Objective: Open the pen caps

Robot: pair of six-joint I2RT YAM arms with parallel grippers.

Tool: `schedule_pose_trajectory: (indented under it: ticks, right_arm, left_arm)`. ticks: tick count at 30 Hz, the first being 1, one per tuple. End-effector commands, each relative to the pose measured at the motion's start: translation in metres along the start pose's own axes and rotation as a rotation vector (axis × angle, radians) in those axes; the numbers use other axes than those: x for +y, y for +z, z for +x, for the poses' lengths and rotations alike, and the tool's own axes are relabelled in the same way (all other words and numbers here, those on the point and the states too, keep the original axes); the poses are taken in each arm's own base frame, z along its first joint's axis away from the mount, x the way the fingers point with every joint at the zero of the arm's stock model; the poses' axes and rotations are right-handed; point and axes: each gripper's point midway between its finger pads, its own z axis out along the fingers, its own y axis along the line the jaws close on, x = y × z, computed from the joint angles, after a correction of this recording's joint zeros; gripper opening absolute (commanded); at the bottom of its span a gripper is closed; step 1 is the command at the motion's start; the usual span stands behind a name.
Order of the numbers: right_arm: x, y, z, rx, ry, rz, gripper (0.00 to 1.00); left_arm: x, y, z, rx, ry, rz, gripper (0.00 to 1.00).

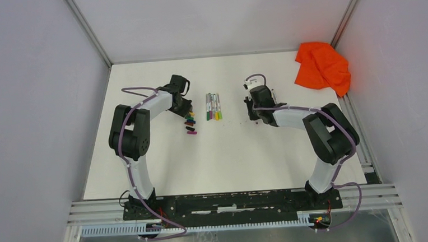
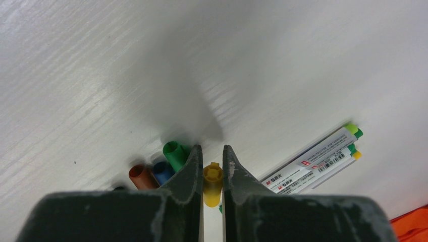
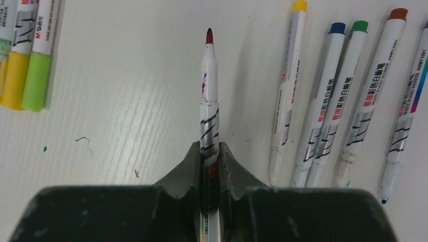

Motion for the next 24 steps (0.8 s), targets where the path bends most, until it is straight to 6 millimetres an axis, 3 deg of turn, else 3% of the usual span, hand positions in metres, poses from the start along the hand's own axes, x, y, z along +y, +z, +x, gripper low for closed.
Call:
schedule_pose_trajectory:
  ticks: [1, 9, 19, 24]
  right_arm:
    - [-0.011, 0.007, -0.021, -0.030, -0.002, 0.042, 0.15]
    - [-0.028, 0.018, -0.022, -0.008, 0.002, 0.093, 0.19]
    - [-0.036, 0.030, -0.016, 0.022, 0.003, 0.121, 0.27]
    - [-0.040, 0.033, -0.015, 0.031, 0.004, 0.138, 0.27]
  left_arm:
    - [-0.006, 0.000, -0.005, -0.010, -0.044, -0.006, 0.06]
    - [-0.009, -0.001, -0.007, -0.018, -0.046, -0.001, 0.09]
    - [-0.010, -0.001, -0.009, -0.025, -0.047, 0.000, 0.31]
    - [-0.011, -0.001, -0.009, -0.025, -0.047, 0.001, 0.35]
